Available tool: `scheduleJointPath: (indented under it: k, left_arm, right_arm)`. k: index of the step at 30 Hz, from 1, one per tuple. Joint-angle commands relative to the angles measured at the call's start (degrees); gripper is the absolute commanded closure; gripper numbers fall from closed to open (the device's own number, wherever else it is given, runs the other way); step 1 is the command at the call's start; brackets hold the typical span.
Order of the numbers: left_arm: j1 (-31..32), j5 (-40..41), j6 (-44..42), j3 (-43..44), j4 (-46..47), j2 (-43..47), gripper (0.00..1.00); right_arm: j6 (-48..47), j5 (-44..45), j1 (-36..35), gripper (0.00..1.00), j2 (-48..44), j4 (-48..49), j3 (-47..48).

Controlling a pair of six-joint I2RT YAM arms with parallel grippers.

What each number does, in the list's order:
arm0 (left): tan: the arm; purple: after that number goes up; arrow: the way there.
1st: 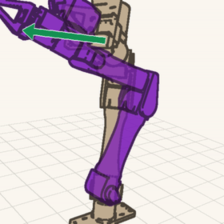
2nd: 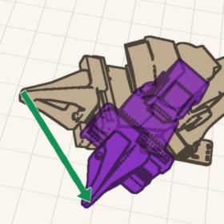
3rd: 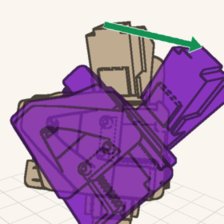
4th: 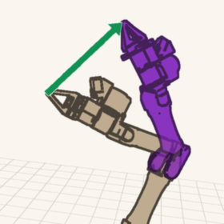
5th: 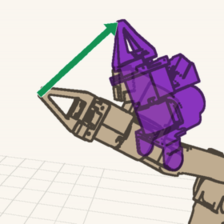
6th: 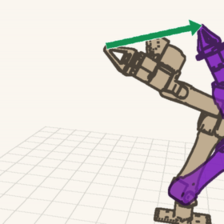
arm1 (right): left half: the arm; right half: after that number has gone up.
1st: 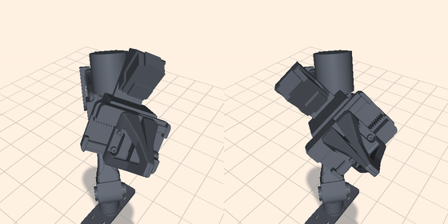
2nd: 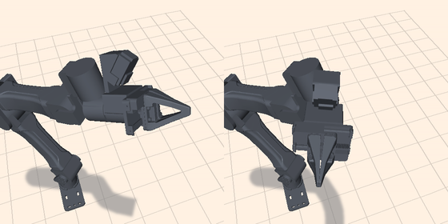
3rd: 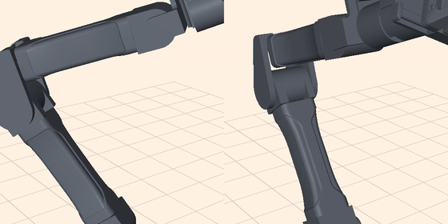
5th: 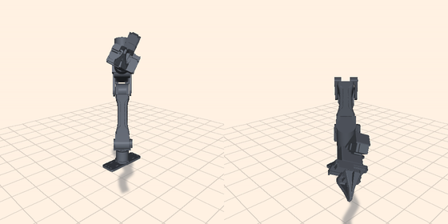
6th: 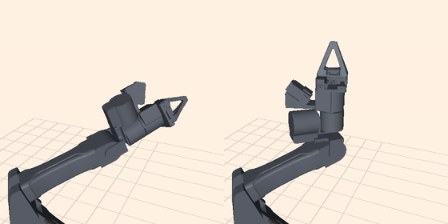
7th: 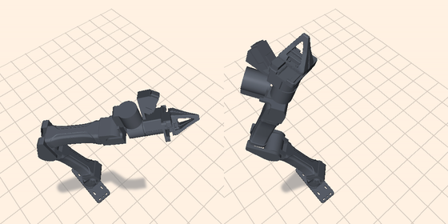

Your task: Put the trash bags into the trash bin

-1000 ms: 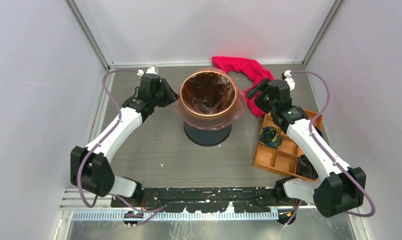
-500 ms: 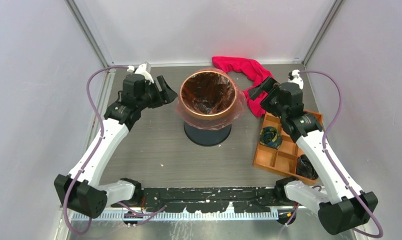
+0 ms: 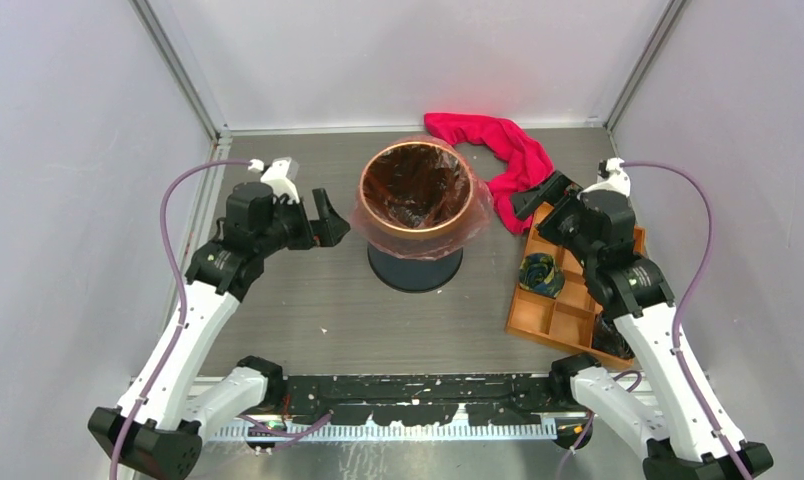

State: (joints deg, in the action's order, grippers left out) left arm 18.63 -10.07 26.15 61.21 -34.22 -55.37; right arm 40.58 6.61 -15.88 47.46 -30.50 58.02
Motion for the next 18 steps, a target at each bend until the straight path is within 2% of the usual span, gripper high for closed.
scheduleJointPath:
  k: [1, 9, 18]
  left_arm:
    - [-0.2, 0.1, -2.6, -2.4, -0.1, 4.1, 0.0]
    - [-0.2, 1.5, -3.4, -6.6, 1.9, 7.8, 0.0]
    - [-0.2, 3.4, -3.3, -7.5, 1.8, 8.9, 0.0]
  right_arm:
    - [-1.8, 2.0, 0.2, 0.0, -2.6, -2.2, -1.1]
    - [-2.0, 3.8, 0.3, 0.0, -6.1, -2.4, -3.7]
    - [-1.6, 4.2, 0.3, 0.0, -6.0, -1.5, -4.1]
